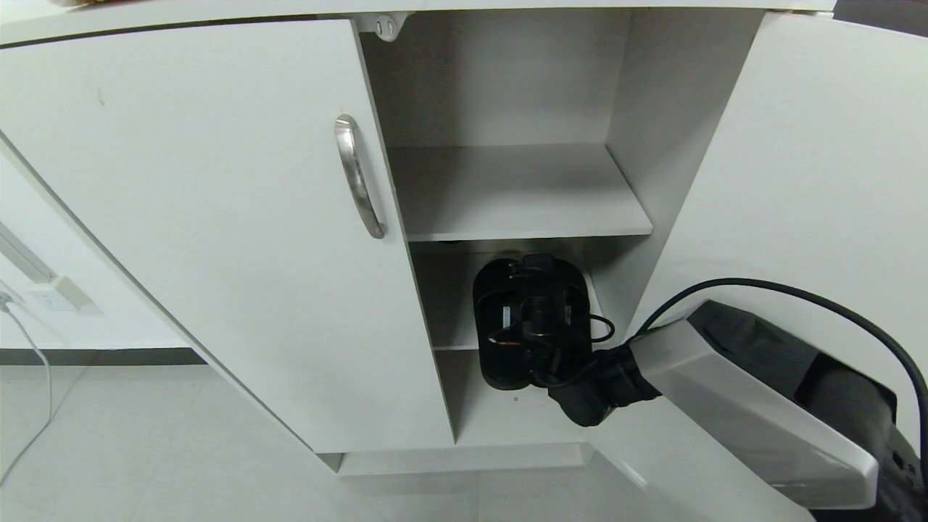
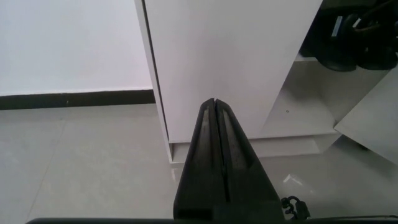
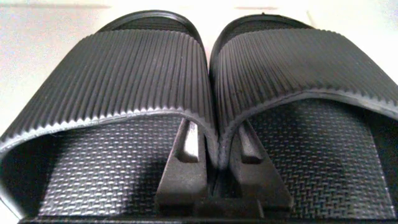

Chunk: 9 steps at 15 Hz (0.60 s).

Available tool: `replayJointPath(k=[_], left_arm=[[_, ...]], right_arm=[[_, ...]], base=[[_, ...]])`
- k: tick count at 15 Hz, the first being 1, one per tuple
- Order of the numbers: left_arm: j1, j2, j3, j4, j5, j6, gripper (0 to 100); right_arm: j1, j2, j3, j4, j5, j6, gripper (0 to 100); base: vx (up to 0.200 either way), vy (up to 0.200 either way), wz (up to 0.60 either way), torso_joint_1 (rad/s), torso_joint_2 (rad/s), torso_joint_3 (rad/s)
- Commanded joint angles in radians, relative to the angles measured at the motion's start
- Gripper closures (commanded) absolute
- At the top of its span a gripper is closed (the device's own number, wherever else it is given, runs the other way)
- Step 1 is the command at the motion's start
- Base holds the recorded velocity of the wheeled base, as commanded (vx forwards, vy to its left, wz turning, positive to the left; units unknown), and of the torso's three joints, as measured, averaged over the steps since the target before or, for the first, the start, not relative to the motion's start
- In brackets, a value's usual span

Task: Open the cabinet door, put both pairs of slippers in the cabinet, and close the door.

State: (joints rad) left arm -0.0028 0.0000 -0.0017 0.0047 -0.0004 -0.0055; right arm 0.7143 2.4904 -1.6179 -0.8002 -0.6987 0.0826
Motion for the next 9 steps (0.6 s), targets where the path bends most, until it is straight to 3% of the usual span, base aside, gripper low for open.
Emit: replayJointPath(k=[1, 9], left_arm=[[0.000, 0.002, 0.000, 0.000, 0.000, -0.001, 100], [0.000, 0.002, 0.000, 0.000, 0.000, -0.002, 100]], right_arm=[[-0.010, 0.050, -0.097, 0.044, 0.011, -0.003, 100], [-0.039, 0.127, -0.290, 0.164, 0.013, -0.004, 100]], base=[[0.000, 0.000, 0.00, 0.000, 0.00, 0.000], [0.000, 0.000, 0.00, 0.000, 0.00, 0.000]])
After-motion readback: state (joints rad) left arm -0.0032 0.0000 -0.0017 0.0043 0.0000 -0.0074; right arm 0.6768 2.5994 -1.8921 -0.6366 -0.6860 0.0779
